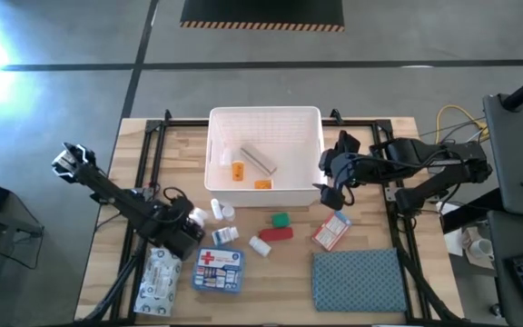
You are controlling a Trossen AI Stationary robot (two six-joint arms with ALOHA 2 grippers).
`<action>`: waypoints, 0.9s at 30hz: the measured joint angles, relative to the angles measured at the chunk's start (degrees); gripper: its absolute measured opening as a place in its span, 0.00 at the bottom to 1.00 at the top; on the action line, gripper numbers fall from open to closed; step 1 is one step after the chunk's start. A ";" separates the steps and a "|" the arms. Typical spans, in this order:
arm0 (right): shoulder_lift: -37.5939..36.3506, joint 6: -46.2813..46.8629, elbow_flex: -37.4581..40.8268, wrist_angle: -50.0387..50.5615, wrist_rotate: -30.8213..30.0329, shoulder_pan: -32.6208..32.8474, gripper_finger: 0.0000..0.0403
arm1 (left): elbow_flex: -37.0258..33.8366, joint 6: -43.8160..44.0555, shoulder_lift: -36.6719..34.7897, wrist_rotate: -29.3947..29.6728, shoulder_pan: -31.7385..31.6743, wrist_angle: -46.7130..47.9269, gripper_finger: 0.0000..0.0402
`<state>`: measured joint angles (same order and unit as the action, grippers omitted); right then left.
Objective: Pick & place medical supplies in basket/bin
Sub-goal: Put the purple medicine bottle into the white bin
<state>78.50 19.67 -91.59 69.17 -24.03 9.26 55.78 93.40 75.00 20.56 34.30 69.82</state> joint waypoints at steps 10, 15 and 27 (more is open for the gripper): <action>0.00 -0.26 0.00 -0.02 0.00 -0.01 0.91 | -10.03 0.45 0.03 -4.31 0.00 -9.96 0.73; 0.00 0.72 0.00 0.00 0.02 0.00 0.91 | -12.87 0.43 0.59 -6.05 0.00 -11.95 0.73; 0.04 0.93 0.00 -0.69 0.00 -0.02 0.91 | -16.27 -2.23 1.73 -7.38 0.00 -13.52 0.70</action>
<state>78.54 20.60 -91.59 68.47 -24.03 9.24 39.51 91.17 76.73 13.18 34.30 56.30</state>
